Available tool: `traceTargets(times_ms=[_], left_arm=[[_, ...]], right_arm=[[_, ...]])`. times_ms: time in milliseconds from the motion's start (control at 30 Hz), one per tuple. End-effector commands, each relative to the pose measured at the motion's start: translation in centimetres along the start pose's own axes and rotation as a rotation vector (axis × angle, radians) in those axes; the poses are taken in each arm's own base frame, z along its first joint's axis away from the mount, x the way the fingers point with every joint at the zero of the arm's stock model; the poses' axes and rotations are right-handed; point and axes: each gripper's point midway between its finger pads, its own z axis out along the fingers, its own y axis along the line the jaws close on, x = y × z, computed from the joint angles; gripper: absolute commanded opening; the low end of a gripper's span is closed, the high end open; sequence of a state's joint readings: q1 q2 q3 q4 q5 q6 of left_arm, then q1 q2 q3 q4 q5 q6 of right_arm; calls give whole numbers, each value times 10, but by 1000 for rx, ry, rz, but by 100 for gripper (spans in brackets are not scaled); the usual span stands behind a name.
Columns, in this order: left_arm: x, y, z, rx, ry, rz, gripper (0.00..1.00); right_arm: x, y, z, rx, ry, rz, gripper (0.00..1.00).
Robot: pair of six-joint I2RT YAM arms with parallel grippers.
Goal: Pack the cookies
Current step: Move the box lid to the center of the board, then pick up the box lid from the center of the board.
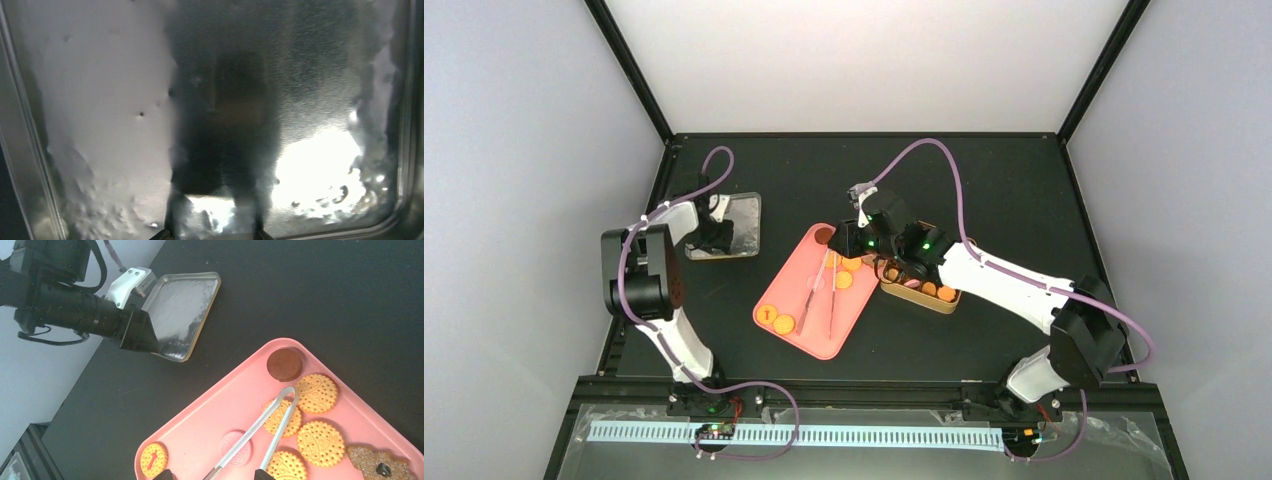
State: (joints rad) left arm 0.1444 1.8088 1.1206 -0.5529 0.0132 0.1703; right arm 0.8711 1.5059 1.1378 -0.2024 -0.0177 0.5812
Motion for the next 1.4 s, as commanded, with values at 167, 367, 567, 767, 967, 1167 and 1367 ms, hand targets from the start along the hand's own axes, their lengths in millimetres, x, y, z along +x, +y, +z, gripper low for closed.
traceTargets(times_ms=[167, 367, 567, 767, 967, 1167, 1367], left_arm=[[11, 10, -47, 30, -39, 56, 45], [10, 74, -54, -65, -97, -43, 47], [8, 87, -30, -37, -91, -81, 50], [-6, 84, -20, 8, -124, -67, 54], [-21, 95, -19, 30, -146, -87, 54], [-26, 107, -7, 70, -123, -112, 50], [-25, 99, 6, 134, -101, -101, 45]], right_arm=[[-7, 0, -13, 13, -35, -21, 42], [-3, -3, -16, 18, -25, -17, 42], [-1, -5, -18, 34, -4, -18, 42], [3, -4, -22, 39, 19, -3, 42], [10, -7, -23, 44, 42, 17, 40], [10, -8, -28, 62, 44, 14, 38], [9, -12, -34, 87, 40, 6, 37]])
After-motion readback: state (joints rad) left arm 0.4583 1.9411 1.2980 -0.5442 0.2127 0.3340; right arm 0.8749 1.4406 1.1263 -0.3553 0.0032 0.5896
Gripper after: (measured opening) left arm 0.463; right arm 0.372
